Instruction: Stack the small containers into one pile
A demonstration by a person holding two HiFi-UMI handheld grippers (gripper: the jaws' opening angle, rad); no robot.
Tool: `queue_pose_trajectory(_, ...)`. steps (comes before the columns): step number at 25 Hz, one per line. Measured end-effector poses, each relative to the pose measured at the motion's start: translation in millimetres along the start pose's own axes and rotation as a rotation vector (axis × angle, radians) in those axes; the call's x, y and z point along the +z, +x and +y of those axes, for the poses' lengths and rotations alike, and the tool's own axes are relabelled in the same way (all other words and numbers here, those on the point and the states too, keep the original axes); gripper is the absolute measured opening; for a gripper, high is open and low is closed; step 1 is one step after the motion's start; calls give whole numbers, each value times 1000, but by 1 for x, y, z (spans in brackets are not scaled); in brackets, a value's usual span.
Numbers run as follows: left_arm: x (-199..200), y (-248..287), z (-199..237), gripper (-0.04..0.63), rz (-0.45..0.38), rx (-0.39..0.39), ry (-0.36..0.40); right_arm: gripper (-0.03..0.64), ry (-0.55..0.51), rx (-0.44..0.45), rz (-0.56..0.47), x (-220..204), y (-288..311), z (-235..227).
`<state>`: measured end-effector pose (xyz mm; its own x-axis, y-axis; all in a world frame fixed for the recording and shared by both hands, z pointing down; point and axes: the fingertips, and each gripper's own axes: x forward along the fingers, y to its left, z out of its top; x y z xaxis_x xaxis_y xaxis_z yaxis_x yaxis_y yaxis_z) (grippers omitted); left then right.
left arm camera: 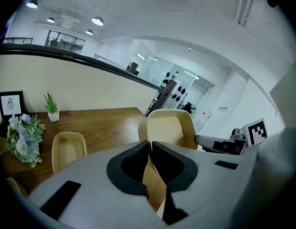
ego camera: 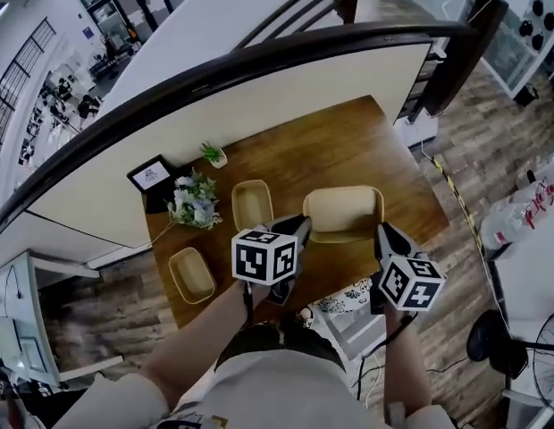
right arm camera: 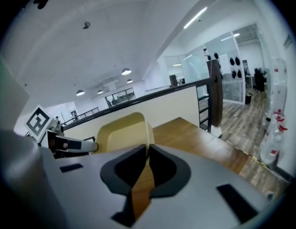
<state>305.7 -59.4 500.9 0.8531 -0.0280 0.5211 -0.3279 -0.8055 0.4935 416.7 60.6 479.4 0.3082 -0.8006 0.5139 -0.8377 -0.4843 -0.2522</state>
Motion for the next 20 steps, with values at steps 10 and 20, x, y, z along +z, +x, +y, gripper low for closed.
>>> queue_pose_trajectory(10,26,-119,13,26,-147,38,-10,26,-110,133,-70,35,-43,108)
queue_pose_trajectory(20,17,-154,34,25,-169,84,-42,26,-135,195,-47,29,-42,146)
